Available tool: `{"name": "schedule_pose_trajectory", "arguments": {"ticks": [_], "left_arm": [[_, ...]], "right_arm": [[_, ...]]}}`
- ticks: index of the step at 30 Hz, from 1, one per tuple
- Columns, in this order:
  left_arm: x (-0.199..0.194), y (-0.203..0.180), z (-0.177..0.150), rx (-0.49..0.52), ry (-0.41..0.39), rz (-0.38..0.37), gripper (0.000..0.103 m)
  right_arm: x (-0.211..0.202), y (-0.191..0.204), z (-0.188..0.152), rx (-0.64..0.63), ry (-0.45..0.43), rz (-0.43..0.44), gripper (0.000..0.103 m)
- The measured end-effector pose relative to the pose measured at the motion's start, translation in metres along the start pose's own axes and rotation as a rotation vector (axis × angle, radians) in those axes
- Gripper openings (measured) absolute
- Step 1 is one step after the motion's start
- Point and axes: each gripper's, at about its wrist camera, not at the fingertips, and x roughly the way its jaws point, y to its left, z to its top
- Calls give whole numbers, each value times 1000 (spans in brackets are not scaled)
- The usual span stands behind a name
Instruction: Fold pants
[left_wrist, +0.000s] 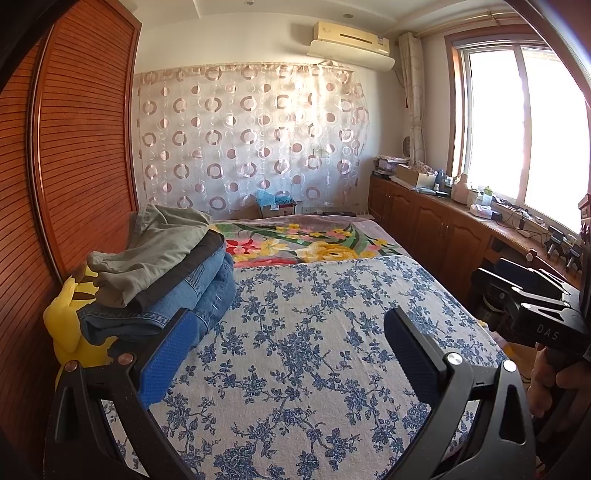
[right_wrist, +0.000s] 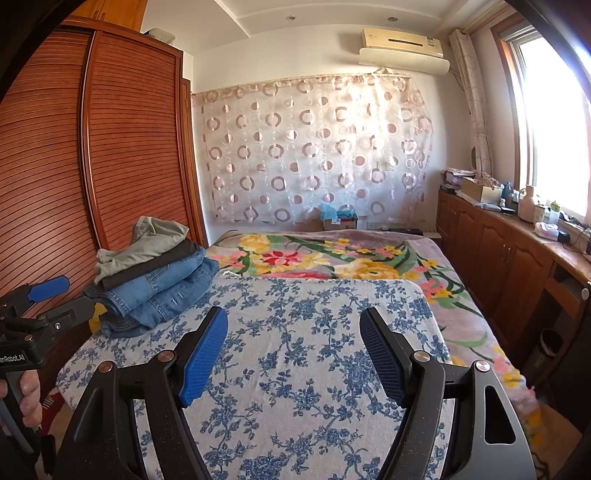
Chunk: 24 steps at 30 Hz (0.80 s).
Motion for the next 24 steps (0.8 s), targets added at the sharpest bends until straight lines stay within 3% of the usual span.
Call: {"name": "schedule_pose_trajectory", "arguments": {"ticks": [24], "left_arm": [[0,-1,1,1,-2,4,101]], "right_arm": [[3,-2,-2,3,3,2,76]]}}
